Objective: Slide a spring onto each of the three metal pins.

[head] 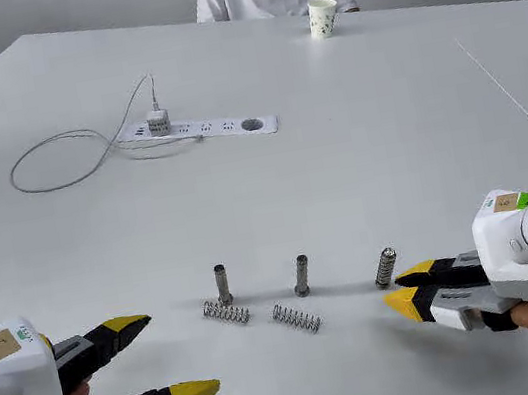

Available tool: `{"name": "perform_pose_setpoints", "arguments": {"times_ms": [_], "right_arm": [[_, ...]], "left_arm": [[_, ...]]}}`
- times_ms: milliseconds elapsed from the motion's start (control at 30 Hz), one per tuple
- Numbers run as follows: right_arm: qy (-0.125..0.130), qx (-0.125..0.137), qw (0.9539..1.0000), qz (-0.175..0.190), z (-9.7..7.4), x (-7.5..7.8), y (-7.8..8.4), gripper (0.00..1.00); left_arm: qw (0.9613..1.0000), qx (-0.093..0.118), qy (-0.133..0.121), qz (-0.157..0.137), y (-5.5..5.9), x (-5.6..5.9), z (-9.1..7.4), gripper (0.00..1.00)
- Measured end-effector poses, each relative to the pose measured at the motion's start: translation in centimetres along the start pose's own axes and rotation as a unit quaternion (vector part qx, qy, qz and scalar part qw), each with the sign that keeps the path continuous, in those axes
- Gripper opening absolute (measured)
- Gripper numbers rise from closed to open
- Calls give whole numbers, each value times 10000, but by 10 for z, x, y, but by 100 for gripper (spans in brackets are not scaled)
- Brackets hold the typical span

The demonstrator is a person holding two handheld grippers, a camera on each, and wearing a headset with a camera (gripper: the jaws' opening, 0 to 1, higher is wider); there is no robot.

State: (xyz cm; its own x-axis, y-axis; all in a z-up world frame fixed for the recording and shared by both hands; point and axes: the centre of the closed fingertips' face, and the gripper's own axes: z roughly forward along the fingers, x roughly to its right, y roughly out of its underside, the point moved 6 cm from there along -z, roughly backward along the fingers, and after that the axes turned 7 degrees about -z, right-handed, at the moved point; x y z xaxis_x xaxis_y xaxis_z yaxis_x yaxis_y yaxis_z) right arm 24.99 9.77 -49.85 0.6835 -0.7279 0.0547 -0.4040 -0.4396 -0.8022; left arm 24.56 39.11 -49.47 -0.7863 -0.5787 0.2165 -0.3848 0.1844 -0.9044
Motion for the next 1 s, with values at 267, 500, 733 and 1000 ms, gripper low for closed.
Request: {"name": "perform_pose_setpoints", "arguments": {"times_ms": [267, 500, 733, 1000], "right_arm": [[-115, 16, 9999, -76, 3, -6, -3, 17], [-200, 70, 9997, -156, 4, -11, -9, 18], [-303, 144, 9991, -263, 6, -19, -18, 18], [-398, 129, 9984, -368, 10, -25, -22, 18]], "left_arm": [[10000, -23, -15, 13, 0, 1, -1, 69], [10000, -32, -45, 26, -1, 1, -3, 69], [10000, -36, -63, 36, -1, 2, -4, 69], [10000, -29, -80, 44, -1, 5, -6, 69]]}}
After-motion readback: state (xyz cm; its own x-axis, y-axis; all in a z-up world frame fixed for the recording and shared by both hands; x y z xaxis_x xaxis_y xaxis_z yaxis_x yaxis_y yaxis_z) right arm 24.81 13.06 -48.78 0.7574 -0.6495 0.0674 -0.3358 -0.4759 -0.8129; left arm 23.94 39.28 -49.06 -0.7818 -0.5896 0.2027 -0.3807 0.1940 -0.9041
